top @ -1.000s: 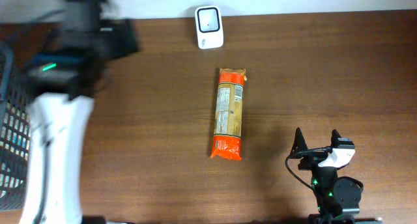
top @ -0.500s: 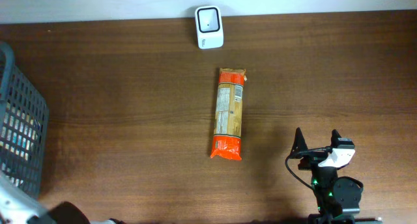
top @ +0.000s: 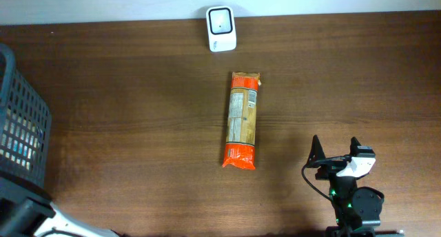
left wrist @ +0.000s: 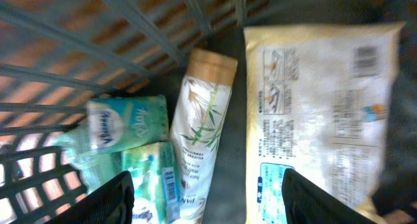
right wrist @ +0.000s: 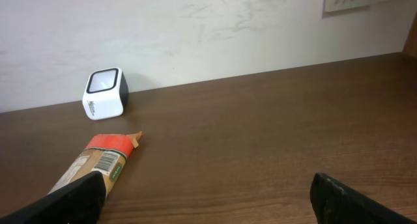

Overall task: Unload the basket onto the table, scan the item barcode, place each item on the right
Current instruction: 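Reach the left gripper into the basket and grasp the white bamboo tube, then place the white bamboo tube left of the snack package, then grasp the white printed pouch in the basket and place it on table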

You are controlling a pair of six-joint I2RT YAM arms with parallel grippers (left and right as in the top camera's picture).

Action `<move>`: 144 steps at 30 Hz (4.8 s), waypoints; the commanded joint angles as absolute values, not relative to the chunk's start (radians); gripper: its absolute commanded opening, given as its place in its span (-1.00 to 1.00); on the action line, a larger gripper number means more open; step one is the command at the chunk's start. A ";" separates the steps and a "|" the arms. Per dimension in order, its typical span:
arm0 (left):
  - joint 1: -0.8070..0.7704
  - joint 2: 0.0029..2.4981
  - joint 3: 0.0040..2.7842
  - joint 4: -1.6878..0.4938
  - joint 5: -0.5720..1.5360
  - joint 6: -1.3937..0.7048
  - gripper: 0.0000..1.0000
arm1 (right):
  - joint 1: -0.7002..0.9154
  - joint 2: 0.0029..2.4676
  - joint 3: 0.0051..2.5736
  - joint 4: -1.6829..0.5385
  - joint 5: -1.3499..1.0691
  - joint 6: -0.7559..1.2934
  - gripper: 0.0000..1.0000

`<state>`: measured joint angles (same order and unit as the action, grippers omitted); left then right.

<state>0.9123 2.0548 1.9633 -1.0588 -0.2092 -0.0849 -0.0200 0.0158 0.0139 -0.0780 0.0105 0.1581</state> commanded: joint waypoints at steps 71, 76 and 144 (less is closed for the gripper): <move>-0.219 1.894 1.607 -0.838 0.175 -0.356 -1.00 | -0.028 0.008 0.006 -0.081 0.012 0.162 0.97; -0.321 2.060 1.605 -0.746 0.175 -0.355 -1.00 | -0.028 0.008 0.006 -0.081 0.012 0.162 0.97; 0.841 2.510 2.206 -1.201 0.113 -0.094 -0.65 | -0.028 0.008 0.006 -0.081 0.012 0.162 0.97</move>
